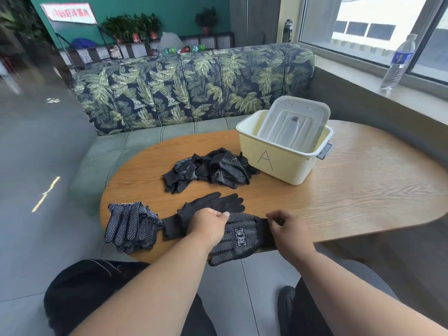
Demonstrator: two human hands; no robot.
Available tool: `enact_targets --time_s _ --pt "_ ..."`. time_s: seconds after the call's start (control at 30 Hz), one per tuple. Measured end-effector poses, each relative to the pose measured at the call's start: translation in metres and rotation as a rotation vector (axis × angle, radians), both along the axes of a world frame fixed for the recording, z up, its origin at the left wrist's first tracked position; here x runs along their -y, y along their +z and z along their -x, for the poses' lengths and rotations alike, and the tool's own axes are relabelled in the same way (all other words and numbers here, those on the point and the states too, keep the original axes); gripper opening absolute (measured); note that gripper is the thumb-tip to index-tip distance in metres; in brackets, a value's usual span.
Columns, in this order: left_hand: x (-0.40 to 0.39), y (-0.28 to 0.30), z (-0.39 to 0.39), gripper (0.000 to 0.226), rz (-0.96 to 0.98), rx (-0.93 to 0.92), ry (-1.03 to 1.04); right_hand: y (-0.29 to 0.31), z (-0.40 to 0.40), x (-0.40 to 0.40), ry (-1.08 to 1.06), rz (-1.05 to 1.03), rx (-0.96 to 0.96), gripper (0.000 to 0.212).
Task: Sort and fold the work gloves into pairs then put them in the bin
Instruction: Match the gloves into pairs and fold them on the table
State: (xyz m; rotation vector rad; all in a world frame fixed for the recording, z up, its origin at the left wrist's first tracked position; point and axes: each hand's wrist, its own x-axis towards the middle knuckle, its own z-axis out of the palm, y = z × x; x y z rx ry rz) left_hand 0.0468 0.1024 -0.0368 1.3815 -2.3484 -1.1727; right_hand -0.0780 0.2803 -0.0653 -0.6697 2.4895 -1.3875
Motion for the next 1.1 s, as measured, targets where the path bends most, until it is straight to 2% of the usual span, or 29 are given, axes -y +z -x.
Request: enact_targets --time_s 0.13,0.37,0.6,0.73,0.93,1.1 --pt "-0.001 -0.001 0.000 0.038 0.025 0.019 -0.002 -0.001 0.001 -0.001 0.030 -0.052 -0.025 0.024" --pt "-0.006 -0.002 -0.001 0.027 0.033 -0.029 0.055 -0.011 -0.004 0.004 0.181 -0.194 -0.291 0.020" --pt "-0.009 -0.003 -0.003 0.015 0.049 -0.156 0.067 -0.003 -0.005 0.008 0.311 -0.374 -0.255 0.026" --pt "-0.014 -0.007 -0.007 0.010 -0.096 -0.317 0.066 0.002 -0.005 0.009 0.312 -0.390 -0.225 0.027" --pt "-0.016 -0.005 -0.010 0.008 -0.300 -0.447 0.047 0.009 -0.005 0.009 0.325 -0.397 -0.170 0.027" --pt "-0.024 0.001 -0.008 0.020 -0.379 -0.463 -0.003 0.008 -0.004 0.009 0.329 -0.386 -0.154 0.027"
